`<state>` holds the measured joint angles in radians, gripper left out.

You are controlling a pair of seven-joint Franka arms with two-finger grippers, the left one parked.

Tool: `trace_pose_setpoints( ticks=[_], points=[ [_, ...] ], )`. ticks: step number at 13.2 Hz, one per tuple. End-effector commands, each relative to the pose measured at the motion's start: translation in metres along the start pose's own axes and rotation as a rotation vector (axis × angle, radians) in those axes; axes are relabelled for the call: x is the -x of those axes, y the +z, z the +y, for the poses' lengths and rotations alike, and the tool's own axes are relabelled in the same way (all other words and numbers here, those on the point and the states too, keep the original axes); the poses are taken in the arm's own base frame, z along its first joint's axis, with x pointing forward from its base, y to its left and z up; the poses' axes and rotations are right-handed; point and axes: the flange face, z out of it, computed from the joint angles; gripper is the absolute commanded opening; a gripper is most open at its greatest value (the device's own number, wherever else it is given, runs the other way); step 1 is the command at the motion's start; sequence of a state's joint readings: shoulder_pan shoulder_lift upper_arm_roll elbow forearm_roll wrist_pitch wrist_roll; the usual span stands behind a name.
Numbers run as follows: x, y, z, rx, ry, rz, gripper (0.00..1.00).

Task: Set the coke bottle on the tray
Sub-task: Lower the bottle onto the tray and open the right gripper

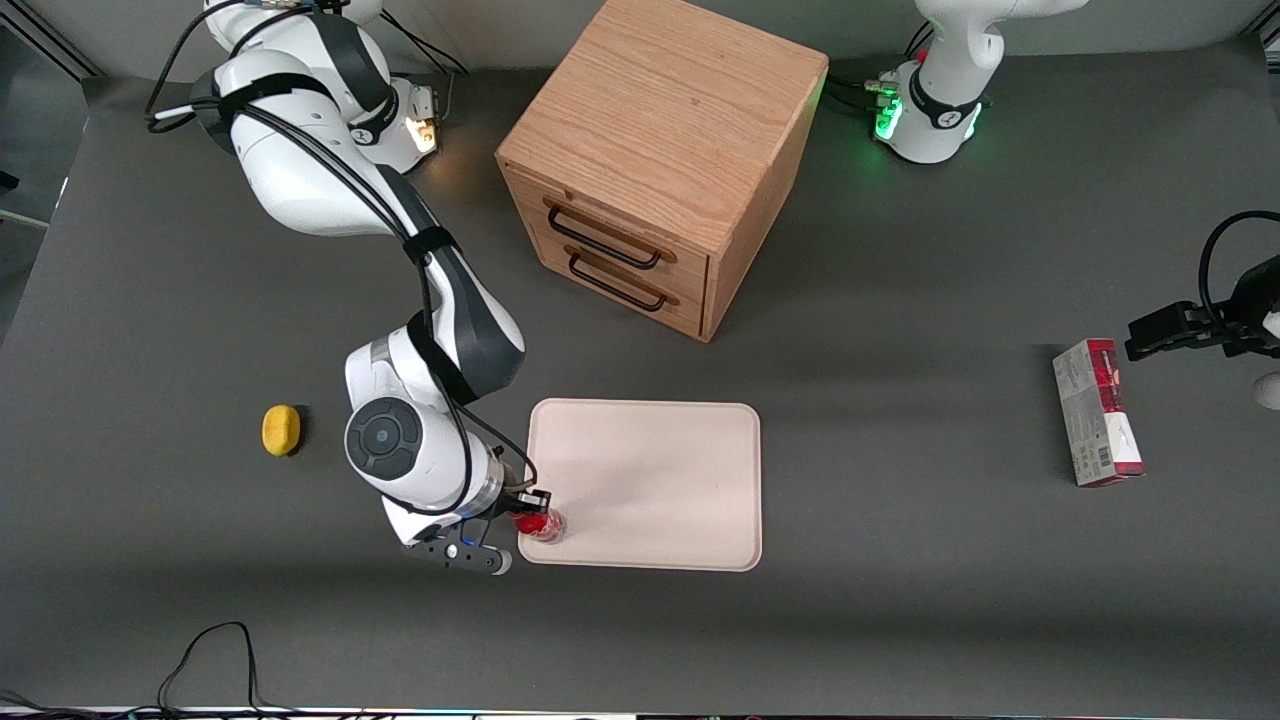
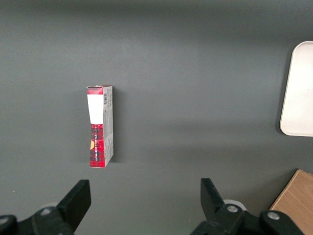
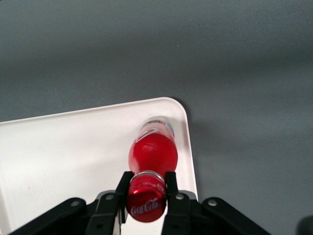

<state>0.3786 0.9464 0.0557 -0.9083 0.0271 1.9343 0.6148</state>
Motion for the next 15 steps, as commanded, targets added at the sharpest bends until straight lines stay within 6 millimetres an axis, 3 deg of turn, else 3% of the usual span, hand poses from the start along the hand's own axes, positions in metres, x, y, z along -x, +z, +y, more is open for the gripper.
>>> trace_pose_setpoints(
  ticks=[1, 2, 7, 10, 12, 15],
  points=[
    [-0.003, -0.009, -0.006, 0.002, 0.017, 0.033, 0.73],
    [-0.002, -0.008, -0.006, 0.014, 0.008, 0.04, 0.99],
    [-0.001, -0.022, -0.002, 0.033, -0.003, 0.032, 1.0],
    [0.002, -0.055, 0.009, 0.044, -0.03, 0.012, 1.0],
    [0.015, -0.076, 0.037, 0.079, -0.083, -0.043, 1.0],
    [0.043, -0.124, 0.112, 0.072, -0.169, -0.102, 1.0]
  ],
)
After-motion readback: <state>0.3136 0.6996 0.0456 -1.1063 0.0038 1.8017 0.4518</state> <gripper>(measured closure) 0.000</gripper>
